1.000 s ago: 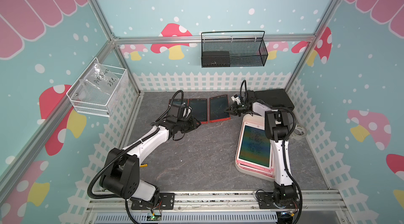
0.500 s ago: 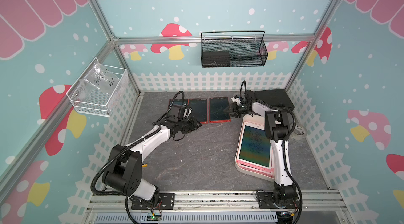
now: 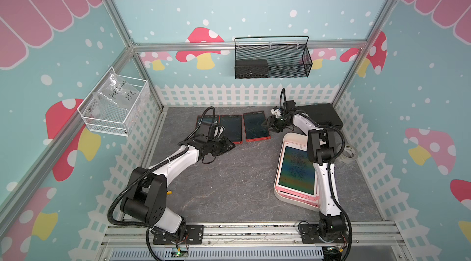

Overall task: Take out the writing tablet from the storage box
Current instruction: Place the writing tablet at the center of the board.

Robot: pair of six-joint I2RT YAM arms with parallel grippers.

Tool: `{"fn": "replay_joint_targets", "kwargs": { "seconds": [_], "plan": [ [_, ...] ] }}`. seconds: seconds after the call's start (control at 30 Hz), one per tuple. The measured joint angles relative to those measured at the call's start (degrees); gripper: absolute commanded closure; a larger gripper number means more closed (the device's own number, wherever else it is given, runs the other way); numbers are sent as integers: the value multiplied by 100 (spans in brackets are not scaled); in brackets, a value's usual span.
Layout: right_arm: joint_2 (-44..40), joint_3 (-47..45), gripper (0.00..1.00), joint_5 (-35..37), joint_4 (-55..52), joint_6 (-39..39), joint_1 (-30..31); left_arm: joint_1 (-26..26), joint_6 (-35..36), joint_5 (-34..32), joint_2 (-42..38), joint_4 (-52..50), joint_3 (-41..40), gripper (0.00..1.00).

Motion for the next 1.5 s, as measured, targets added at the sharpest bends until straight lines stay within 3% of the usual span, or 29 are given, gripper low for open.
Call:
{"fn": "replay_joint_targets", "kwargs": {
  "seconds": [0.27,0.67,0.83,1.03,1.23,1.37,1.5],
  "plan": [
    [-63,-57,44,243,-24,-146,96,0,0,24,24,46,-2,72],
    [-769,-1279,43,387,387,-227,164,0,-2,79,142,131,-13,71],
    [-789,-1060,35,796,164,-321,177,0,-2,103,245,138,-13,72],
    [-619,-380,36,1215,-343,-472,164,0,-2,120,249,155,-13,71],
    [-715,-413,38,1484,-579,-737,157,-103,15,118,267,162,-9,70],
    [-1462,-1117,40,1821,-664,-911,157,-470,68,85,520,101,212,71],
    [-2903,-2173,39,2194,-446,-986,155,-1108,101,-11,905,24,691,71]
  ]
}}
